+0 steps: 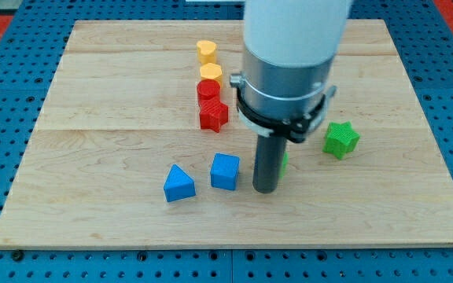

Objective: Place the green circle below the green star

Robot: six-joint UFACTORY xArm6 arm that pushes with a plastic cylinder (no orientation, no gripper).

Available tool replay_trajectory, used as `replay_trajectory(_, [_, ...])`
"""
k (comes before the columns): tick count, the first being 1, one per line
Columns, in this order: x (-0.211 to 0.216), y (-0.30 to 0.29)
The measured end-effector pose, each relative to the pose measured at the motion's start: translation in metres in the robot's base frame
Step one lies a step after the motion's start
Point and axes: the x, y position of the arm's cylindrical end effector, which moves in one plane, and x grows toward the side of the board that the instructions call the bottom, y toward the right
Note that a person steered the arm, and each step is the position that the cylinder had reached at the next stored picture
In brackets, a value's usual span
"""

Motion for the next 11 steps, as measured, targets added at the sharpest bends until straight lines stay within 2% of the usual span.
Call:
replay_trajectory(1, [-0.027,0.002])
replay_trajectory(2, [-0.025,0.018])
replay_trajectory(3, [-0.03,-0.038])
replay_trajectory(4, [-0.062,-0.018])
replay_trajectory(5, [-0.067,0.018])
replay_trajectory(7, [-0.086,0.023])
replay_trajectory(9, [-0.026,0.081])
replay_trajectory(10, [-0.025,0.029])
replay_trajectory(11, [-0.039,-0.055])
